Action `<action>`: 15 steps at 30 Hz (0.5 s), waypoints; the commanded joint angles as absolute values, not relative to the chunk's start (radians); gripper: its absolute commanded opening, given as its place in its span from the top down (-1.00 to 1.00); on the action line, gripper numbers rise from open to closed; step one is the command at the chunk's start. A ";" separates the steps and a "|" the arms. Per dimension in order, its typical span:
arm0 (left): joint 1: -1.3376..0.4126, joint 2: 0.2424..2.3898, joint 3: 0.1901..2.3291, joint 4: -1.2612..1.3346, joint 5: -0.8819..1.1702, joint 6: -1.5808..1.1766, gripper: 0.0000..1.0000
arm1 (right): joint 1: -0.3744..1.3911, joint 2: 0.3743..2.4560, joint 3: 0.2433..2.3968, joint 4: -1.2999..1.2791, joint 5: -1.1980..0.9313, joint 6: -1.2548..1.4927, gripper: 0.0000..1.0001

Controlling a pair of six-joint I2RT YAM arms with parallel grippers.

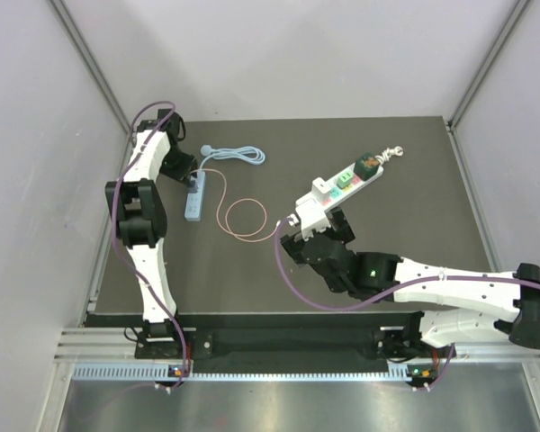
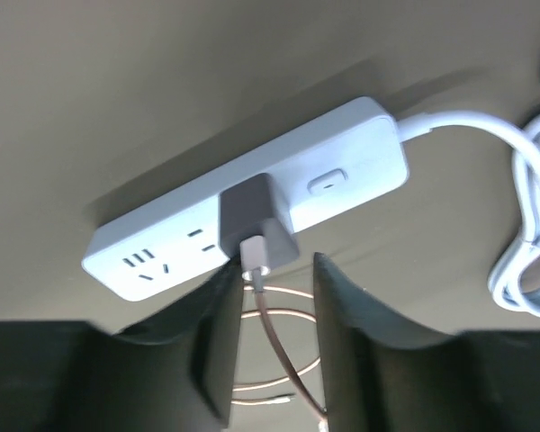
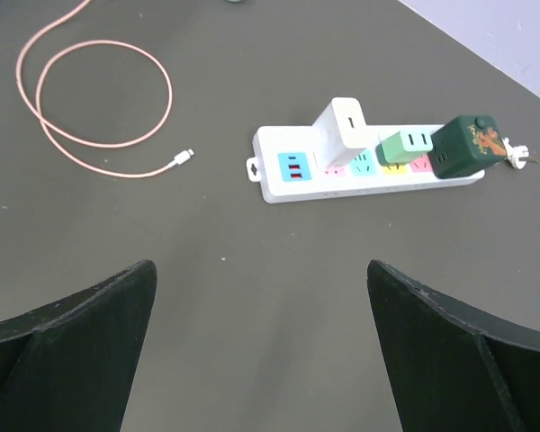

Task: Insert the plug

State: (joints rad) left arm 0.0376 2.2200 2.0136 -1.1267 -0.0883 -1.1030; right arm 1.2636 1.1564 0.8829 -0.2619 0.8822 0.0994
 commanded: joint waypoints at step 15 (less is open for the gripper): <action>0.046 2.191 1.985 -1.088 -0.143 -1.034 -0.29 | 1.327 1.117 0.943 -0.290 0.927 0.141 -0.99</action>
State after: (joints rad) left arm 0.0399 2.2189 1.9957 -1.1004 -0.1043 -1.0447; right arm 1.3075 1.1515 0.8867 -0.2916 0.8974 0.1272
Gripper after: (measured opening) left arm 0.618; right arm 0.996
